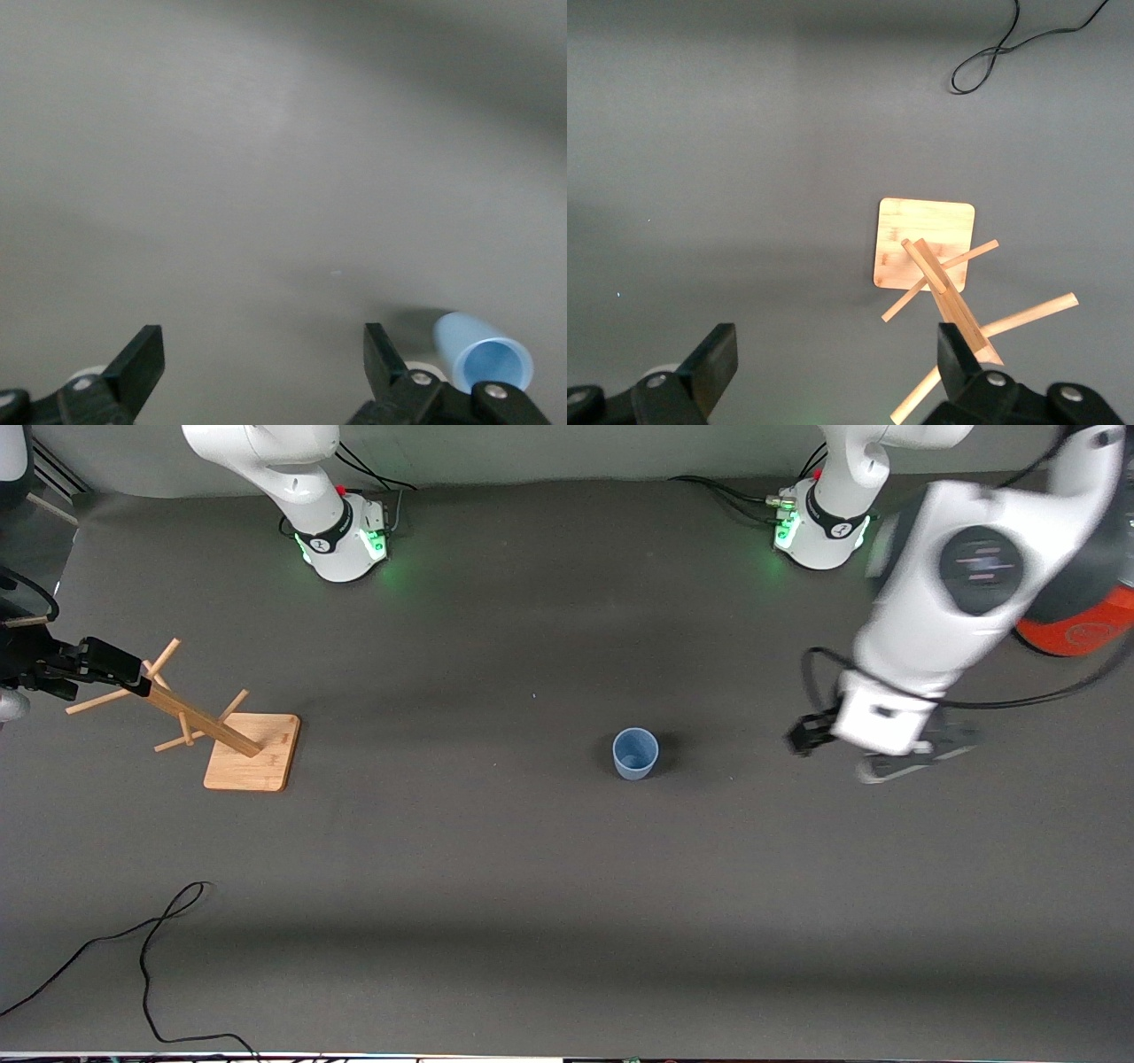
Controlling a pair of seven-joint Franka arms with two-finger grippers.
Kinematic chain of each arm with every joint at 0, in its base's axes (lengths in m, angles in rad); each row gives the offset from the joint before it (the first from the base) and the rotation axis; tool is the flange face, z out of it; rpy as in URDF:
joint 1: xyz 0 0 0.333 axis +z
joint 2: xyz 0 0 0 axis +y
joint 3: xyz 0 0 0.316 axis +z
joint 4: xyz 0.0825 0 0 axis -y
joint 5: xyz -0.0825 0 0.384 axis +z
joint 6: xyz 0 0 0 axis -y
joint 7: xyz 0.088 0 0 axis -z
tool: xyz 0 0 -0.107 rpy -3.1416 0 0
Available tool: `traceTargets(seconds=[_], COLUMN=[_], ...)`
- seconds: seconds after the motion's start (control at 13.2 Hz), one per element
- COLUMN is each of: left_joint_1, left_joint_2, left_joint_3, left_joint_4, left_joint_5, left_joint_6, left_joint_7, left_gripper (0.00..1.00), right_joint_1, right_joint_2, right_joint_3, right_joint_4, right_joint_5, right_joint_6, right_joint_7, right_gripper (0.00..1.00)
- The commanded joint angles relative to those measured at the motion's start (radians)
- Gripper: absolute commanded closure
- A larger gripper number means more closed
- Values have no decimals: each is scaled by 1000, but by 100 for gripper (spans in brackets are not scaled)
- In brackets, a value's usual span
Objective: Rotate and upright cup with both arms
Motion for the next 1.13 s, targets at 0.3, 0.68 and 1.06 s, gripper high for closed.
traceTargets(seconds=[0.3, 0.68, 1.06], left_joint_1=[303, 300, 39], left_joint_2=[-109, -119, -116], left_joint_3=[-14, -16, 226], left_joint_4=[-6, -6, 7], left_joint_5=[-26, -20, -15], left_joint_6=[-113, -162, -185], left_joint_7=[345, 356, 358], left_gripper=[0, 0, 0], right_joint_1=[4, 4, 4], right_joint_2=[-2, -3, -3], right_joint_3=[-2, -2, -2], right_joint_4=[0, 0, -1], right_joint_5=[-14, -14, -14], right_joint_6=[-1, -1, -1], right_joint_7=[-12, -14, -14], right_gripper=[0, 0, 0])
